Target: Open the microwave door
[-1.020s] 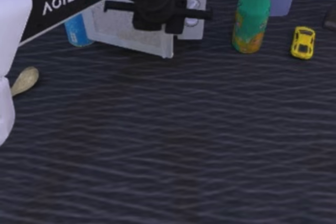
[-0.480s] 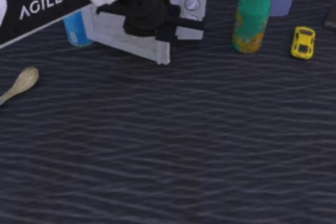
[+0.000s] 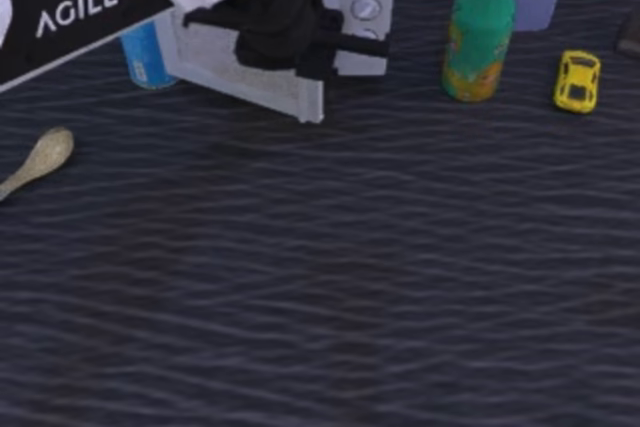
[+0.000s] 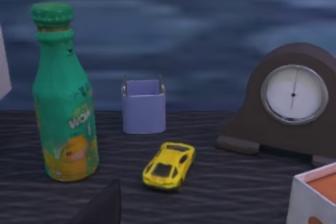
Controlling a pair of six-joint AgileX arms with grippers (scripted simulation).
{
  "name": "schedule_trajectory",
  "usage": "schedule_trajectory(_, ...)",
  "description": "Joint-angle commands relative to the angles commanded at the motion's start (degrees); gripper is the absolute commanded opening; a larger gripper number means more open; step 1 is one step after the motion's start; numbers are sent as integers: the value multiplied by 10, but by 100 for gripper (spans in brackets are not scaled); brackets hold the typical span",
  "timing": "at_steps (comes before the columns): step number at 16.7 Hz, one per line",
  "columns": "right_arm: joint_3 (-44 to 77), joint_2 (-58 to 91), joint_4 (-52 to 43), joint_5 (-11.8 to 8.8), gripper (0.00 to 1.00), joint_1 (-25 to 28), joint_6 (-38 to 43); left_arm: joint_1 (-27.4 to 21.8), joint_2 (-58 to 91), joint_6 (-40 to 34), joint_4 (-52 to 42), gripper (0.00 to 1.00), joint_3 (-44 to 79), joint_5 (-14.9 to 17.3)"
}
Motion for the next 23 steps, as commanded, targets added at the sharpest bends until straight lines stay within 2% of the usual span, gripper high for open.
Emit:
schedule_trajectory(15,0,0,0,0,100,0,0,0,0,0,0,0,0,0)
schedule_trajectory(18,0,0,0,0,100,0,0,-1,-4,6,3,0,-10,8)
schedule_trajectory(23,0,0,0,0,100,0,0,14,-45,61,28,0,-65,35)
